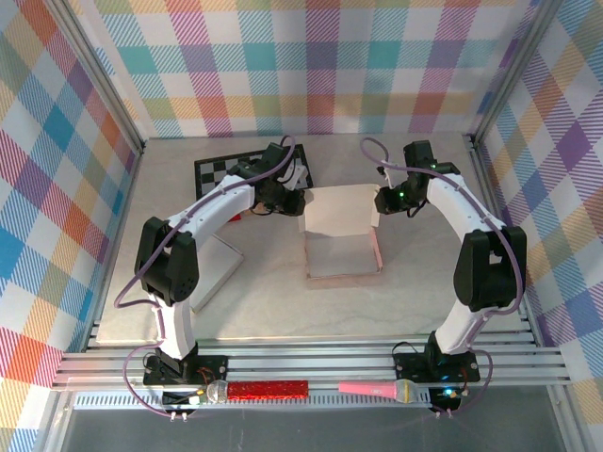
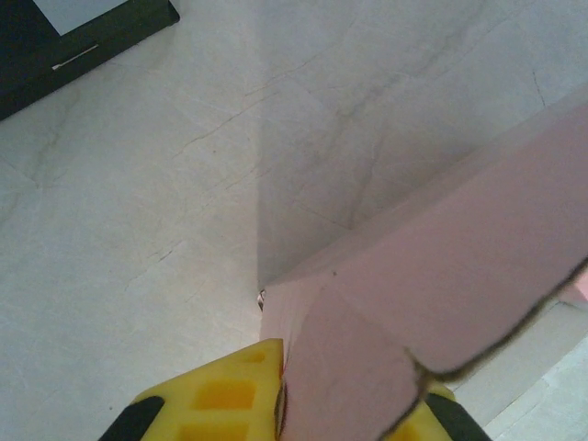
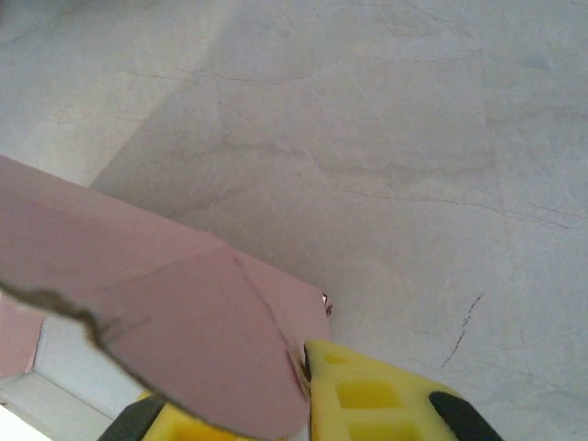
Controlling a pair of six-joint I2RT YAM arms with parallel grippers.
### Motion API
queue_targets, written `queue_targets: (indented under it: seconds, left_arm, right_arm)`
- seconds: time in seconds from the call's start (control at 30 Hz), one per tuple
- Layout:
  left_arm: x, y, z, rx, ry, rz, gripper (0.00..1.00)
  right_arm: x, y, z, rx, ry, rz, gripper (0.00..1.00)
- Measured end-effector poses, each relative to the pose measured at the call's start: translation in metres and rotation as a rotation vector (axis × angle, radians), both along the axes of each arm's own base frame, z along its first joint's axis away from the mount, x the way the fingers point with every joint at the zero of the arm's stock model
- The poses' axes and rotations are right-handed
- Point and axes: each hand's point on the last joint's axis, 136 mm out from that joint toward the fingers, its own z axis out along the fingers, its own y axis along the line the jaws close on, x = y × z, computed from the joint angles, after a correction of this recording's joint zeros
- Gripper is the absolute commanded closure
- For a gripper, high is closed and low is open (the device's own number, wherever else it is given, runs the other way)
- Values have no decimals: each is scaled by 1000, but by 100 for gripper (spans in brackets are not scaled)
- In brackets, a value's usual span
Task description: Fold the paper box
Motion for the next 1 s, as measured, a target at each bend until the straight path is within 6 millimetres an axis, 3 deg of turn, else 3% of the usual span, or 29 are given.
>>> queue_targets:
  seconds: [0.1,0.4,0.7,1.0]
  left_arm:
    - [2,-2,2,10,-13,12,93]
    - [12,6,0,56,-37,139,97]
    - [51,7,20,-34,-160,284,97]
    - [72,12,9,-153,-192,340,98]
  right_arm:
    - [-1,4,0,-8,-1,5,100]
    - [6,16,13,-44,-68,-49,100]
    - [25,27,40,17,-206,-230,100]
    - [27,44,12,27,-310,-298,100]
